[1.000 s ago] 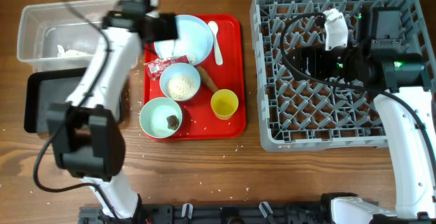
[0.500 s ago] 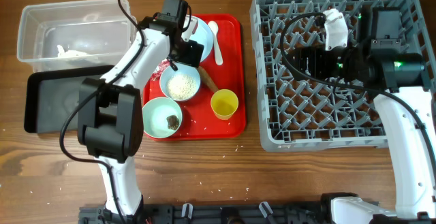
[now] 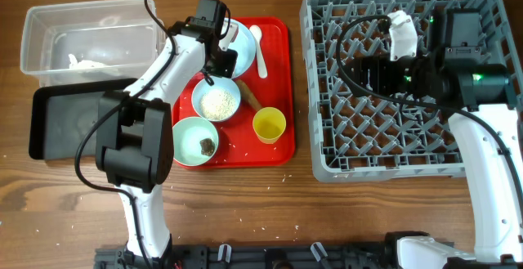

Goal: Sort waste into correct bins and load items into the dishwasher rack
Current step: 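Reach the left gripper to the red wrapper on the tray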

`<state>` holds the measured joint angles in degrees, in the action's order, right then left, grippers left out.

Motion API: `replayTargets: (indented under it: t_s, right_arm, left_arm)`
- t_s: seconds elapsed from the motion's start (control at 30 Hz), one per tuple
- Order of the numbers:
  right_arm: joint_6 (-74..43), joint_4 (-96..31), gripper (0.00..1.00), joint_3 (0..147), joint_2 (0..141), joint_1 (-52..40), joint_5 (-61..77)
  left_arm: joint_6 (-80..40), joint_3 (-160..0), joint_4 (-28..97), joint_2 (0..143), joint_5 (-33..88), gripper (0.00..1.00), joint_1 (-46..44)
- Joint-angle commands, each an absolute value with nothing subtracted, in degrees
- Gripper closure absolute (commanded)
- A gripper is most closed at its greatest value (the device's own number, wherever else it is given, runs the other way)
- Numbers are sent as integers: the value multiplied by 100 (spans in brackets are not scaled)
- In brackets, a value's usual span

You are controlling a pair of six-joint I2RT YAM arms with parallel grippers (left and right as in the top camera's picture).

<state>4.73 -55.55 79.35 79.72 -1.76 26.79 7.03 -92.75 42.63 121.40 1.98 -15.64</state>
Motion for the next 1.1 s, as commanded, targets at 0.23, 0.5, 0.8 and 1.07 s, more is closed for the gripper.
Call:
replayTargets:
  t_s: [0.23, 0.5, 0.8, 1.07]
  right_arm:
    - [436, -5599, 0, 8023, 8031, -174, 2663]
    - [436, -5616, 0, 8023, 8031, -174, 2639]
    - [436, -5579, 0, 8016, 8049, -174, 2467]
    - [436, -5577, 0, 8014, 8049, -174, 2447]
  left_arm:
    - [-683, -9994, 4132, 12057, -14, 96, -1236]
    - [-3544, -10018, 6121, 11957, -502, 49, -714]
    - [-4619, -9743, 6307, 11983, -611, 44, -604]
    - [-6370, -8746, 5216, 11992, -607, 37, -661]
